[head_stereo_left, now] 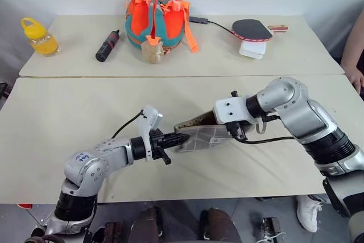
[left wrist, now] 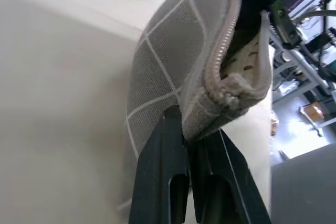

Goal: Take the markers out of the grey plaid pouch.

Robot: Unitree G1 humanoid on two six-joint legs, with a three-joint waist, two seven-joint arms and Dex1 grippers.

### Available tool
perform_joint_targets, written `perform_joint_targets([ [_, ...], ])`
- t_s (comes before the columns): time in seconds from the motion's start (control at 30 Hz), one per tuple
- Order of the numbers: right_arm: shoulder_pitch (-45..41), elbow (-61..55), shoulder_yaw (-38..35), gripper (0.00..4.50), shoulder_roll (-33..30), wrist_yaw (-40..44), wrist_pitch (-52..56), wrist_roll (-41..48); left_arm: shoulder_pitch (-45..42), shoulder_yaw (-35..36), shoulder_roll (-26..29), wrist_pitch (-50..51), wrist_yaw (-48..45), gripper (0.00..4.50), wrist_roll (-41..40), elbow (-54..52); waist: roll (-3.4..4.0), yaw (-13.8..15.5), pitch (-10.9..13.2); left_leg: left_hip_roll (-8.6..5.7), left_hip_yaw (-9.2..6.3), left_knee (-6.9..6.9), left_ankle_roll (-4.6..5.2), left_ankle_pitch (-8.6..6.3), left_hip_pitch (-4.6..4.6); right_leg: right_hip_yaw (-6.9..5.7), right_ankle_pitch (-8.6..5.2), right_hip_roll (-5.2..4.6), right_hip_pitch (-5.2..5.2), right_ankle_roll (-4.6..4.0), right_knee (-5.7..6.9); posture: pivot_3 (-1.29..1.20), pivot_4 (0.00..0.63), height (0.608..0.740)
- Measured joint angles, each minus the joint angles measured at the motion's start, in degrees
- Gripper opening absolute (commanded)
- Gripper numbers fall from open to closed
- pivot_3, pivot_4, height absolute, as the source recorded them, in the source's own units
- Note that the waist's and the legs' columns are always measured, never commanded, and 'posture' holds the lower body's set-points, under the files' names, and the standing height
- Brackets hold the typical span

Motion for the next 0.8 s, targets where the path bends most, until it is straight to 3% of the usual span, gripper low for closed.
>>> perform_joint_targets([
  [0.07, 0.1, 0.4, 0.0, 0.37, 0.2, 0.0, -0.2, 0.0, 0.0, 0.0, -0.5, -0.4, 0.1, 0.0, 0.4, 0.3, 0.0, 0.0, 0.0, 0.0, 0.0, 0.01, 0.0, 0.0, 0.0, 0.0, 0.0, 0.0, 0.01, 0.0, 0.01, 0.0, 0.15, 0.74],
  [0.17, 0.2, 0.4, -0.4, 1.26, 0.8, 0.6, 0.5, 0.9, -0.2, 0.3, -0.6, -0.5, 0.1, 0.0, 0.6, 0.5, 0.0, 0.0, 0.0, 0.0, -0.01, 0.01, 0.0, 0.0, 0.0, -0.01, 0.0, 0.0, 0.01, 0.0, 0.01, 0.0, 0.15, 0.74],
  [0.5, 1.6, -1.6, -0.8, 1.26, 0.9, 2.0, 3.7, 2.6, 1.0, 0.4, -0.4, -0.3, -0.9, 0.0, 0.3, -0.7, 0.0, 0.0, 0.0, 0.01, -0.02, -0.02, 0.0, 0.0, 0.0, -0.01, 0.0, 0.0, 0.01, 0.0, 0.0, 0.0, 0.15, 0.74],
  [0.8, 4.9, -0.8, -0.1, 1.26, 2.1, -1.8, -2.2, -2.1, 2.1, -0.6, -0.3, 0.0, -1.1, 0.0, 0.6, -2.5, 0.0, -0.2, 0.0, 0.02, 0.0, 0.0, 0.0, 0.0, 0.03, 0.01, 0.0, 0.01, 0.01, 0.0, 0.01, 0.0, 0.15, 0.74],
])
